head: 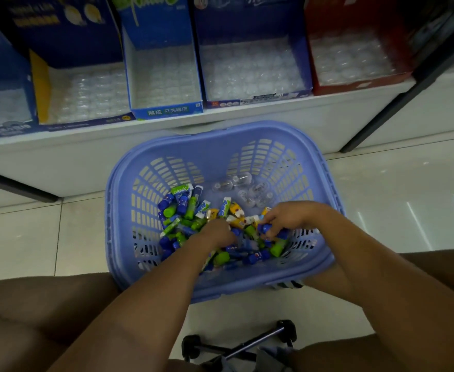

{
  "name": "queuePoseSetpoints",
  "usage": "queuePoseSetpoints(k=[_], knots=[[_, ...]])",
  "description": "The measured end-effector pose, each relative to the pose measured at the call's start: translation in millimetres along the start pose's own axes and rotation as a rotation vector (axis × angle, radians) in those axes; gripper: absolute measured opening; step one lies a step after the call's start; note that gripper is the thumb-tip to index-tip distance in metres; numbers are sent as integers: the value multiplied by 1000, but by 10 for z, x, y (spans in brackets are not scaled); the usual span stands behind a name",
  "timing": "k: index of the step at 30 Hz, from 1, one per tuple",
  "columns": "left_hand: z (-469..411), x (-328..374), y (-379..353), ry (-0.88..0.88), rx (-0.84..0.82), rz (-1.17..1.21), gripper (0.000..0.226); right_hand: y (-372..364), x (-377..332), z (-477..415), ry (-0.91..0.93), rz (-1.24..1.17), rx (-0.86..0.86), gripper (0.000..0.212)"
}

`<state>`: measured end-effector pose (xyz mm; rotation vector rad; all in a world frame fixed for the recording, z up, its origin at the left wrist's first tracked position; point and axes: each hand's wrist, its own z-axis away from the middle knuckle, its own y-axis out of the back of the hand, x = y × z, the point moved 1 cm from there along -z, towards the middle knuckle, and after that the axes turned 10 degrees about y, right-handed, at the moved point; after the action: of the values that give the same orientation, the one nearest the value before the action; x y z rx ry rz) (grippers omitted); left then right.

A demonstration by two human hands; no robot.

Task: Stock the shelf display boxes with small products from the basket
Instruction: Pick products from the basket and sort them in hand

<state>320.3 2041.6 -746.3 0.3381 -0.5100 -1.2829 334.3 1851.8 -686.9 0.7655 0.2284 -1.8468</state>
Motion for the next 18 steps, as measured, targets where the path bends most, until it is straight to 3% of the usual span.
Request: queuePoseSetpoints(k=[2, 4, 6, 9, 13, 17, 18], knots=[[65, -1, 88, 63, -109, 246, 25, 20, -93, 124, 135, -442, 85, 26], [149, 19, 153, 80, -275, 675, 22, 55, -171, 235, 292, -718, 188, 23], [277, 92, 264, 34, -383, 1058, 18, 126, -243, 338, 421, -814, 296, 23], [531, 281, 586, -152, -432, 1356, 19, 287, -355, 528, 559, -804, 475, 23], [899, 529, 994, -433, -451, 1396, 13, 511, -552, 817, 765, -791, 635, 32], [1106, 683, 1209, -570, -276, 1194, 43, 701, -758, 1053, 890, -646, 683, 34], [1137, 707, 1248, -601, -241, 1181, 41, 738, -797, 1100, 916, -626, 680, 34]])
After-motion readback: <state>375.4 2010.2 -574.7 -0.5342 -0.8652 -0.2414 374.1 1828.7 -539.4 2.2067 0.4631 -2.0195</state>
